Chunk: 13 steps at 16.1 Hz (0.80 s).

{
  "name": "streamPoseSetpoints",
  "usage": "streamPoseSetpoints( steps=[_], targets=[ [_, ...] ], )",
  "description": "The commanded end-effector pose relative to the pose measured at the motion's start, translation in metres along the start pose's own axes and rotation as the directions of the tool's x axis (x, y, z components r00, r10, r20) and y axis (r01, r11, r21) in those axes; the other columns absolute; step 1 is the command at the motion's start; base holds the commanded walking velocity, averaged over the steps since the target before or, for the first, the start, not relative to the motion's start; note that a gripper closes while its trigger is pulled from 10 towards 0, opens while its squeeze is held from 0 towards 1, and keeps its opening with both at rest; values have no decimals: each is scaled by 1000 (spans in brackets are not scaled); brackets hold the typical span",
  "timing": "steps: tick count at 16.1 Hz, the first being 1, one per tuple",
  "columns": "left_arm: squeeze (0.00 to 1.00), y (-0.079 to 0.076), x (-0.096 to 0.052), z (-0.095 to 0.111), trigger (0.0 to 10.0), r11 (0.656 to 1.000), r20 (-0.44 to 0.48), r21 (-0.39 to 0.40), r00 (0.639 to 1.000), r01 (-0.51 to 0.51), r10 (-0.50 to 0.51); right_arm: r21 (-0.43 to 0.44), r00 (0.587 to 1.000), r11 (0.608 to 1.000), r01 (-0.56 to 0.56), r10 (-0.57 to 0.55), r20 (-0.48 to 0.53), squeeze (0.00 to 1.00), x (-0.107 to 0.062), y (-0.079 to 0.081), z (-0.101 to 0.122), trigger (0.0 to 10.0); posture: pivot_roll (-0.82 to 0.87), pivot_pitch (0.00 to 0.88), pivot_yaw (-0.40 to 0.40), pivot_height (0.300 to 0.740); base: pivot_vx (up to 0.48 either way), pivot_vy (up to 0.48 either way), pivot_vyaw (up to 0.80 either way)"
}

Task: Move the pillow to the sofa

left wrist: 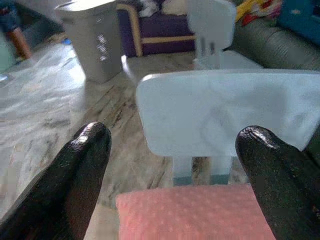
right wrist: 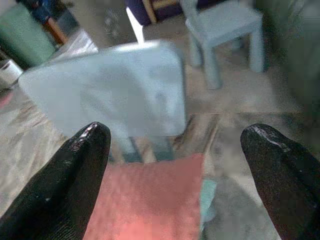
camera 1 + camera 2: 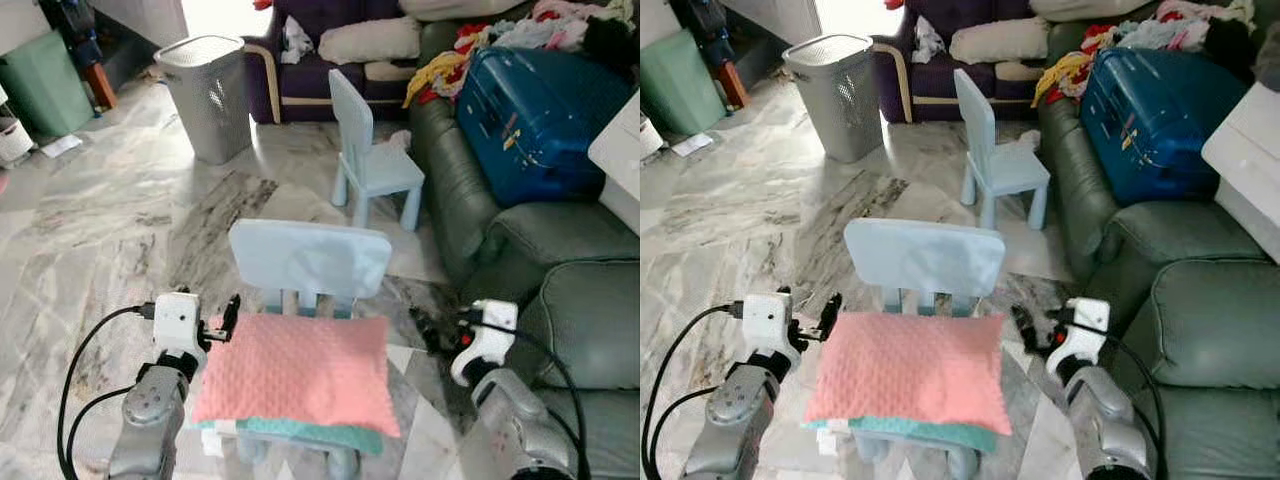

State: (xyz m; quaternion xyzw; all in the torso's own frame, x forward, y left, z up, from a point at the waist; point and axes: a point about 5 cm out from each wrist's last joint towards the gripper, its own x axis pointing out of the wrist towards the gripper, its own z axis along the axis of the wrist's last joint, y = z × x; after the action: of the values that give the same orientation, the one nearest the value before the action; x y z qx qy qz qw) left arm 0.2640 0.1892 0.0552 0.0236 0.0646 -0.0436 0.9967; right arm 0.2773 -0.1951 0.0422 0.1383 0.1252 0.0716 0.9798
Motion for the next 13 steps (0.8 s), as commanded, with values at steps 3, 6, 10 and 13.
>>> streamPoseSetpoints(
  steps=[3, 6, 10, 13],
  targets=[
    [0, 13, 5, 16, 10000, 998, 32, -11, 998, -57, 57, -47, 995, 998, -30, 34, 91, 0, -3, 11, 20, 10000, -97, 0, 6, 740, 0, 0, 0],
    [0, 13, 1, 34, 10000, 1000, 112, -3, 993, -28, 28, -4, 991, 997, -83, 83, 105, 0, -6, 22, 29, 10000, -120, 0, 25, 740, 0, 0, 0],
    [0, 7, -11, 35, 10000, 999, 110, 26, 993, 27, -29, -77, 987, 996, -32, 44, 157, 0, -18, 32, 40, 10000, -138, 0, 33, 740, 0, 0, 0],
    [0, 2, -11, 33, 10000, 999, 87, -27, 995, 44, -42, -82, 990, 997, -13, 24, 137, 0, -16, 40, 47, 10000, -138, 0, 21, 740, 0, 0, 0]
  ],
)
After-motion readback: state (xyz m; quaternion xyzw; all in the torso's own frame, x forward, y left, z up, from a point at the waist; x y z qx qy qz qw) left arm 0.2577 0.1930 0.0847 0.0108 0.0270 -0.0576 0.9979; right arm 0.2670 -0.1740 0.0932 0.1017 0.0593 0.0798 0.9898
